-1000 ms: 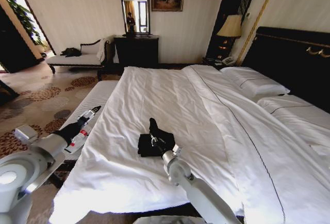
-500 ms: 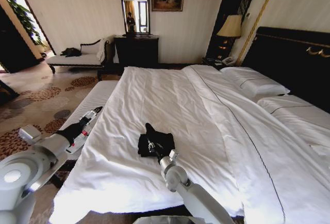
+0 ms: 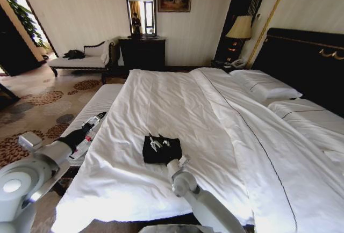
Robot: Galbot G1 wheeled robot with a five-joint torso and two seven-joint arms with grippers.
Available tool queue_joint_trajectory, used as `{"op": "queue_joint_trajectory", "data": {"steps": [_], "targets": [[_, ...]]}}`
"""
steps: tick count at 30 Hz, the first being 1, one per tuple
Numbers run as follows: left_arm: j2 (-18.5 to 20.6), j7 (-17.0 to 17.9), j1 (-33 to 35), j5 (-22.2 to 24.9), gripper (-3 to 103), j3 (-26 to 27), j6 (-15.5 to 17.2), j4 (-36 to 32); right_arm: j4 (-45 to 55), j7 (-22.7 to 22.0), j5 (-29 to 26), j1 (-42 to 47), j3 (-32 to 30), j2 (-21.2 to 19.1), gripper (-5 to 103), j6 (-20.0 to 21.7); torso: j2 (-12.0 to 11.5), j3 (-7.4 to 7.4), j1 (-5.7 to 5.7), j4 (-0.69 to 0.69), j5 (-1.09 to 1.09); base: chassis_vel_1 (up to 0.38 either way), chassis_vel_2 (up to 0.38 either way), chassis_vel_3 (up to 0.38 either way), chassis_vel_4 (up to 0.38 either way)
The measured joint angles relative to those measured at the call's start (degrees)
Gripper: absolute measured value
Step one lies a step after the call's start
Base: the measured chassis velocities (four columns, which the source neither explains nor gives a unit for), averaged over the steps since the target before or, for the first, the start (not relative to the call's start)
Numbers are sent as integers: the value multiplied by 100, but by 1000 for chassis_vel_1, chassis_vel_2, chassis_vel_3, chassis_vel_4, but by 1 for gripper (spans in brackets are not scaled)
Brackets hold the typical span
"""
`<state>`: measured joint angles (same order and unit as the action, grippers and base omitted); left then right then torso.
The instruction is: Fold the clothes on the bed.
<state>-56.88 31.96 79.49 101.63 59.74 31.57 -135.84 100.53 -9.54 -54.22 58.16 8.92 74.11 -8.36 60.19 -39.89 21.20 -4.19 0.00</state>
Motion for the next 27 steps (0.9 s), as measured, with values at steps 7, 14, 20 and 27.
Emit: {"op": "queue_joint_trajectory", "data": {"steps": [7,14,20,27], "targets": [[-19,-2,29,-33,100,-3,0,-9,-737,-105,-119,-447,296,239,100,164,0,0,0,1,-1,0,0,0,0],[-54,-10,162,-57,100,117,1,-54,-1638,131,-17,-851,590,583,100,22,0,0,0,0,-1,0,0,0,0],[-47,-13,249,-45,100,295,-9,-94,-1872,236,70,-883,903,770,100,-54,0,0,0,0,-1,0,0,0,0],[-78,-24,319,-64,100,364,-23,-90,-1534,764,670,-544,1465,561,100,-591,0,0,-1,1,-1,0,0,0,0]]}}
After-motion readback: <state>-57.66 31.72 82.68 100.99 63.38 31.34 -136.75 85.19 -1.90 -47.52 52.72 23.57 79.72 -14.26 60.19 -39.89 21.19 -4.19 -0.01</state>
